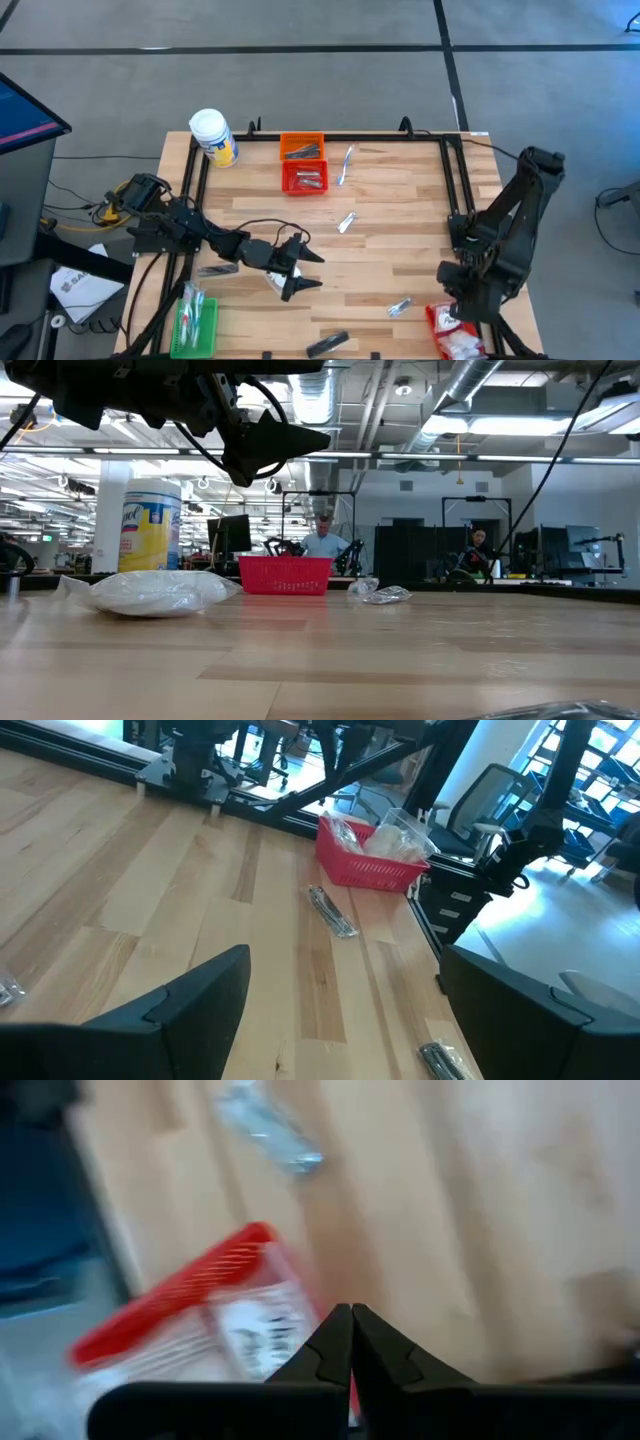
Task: Pick & Place Travel size toiletries
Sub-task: Put the cotton pack into the bottom red basket
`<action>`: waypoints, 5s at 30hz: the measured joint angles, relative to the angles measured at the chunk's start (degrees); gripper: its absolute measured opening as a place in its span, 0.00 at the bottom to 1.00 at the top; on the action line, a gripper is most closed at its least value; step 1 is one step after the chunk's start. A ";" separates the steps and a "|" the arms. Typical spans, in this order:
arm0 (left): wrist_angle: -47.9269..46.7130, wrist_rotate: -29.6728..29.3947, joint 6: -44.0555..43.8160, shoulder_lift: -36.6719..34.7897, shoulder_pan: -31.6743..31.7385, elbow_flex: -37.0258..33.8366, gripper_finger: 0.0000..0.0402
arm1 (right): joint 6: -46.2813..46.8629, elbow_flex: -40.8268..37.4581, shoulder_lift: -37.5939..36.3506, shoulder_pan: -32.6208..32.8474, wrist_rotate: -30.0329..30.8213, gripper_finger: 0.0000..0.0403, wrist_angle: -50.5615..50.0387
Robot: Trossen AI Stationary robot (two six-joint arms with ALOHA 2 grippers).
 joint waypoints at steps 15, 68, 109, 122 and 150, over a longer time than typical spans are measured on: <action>-0.11 -0.02 -0.07 0.00 -0.26 0.00 0.79 | 6.71 -6.90 2.65 1.19 -5.68 0.32 13.19; -0.02 -0.26 -0.09 0.00 -0.26 0.00 0.79 | -1.27 4.75 14.46 5.09 -12.10 0.00 13.69; 0.13 -0.50 0.00 0.00 0.20 0.00 0.79 | 10.46 20.11 23.71 7.65 -10.71 0.62 -7.13; 0.03 -0.33 0.01 0.00 0.17 0.00 0.79 | 7.88 15.33 23.65 4.07 -7.86 0.17 -3.86; 0.04 -0.55 0.00 0.00 0.17 -0.02 0.79 | -9.90 10.02 30.24 -2.55 -15.79 0.00 1.56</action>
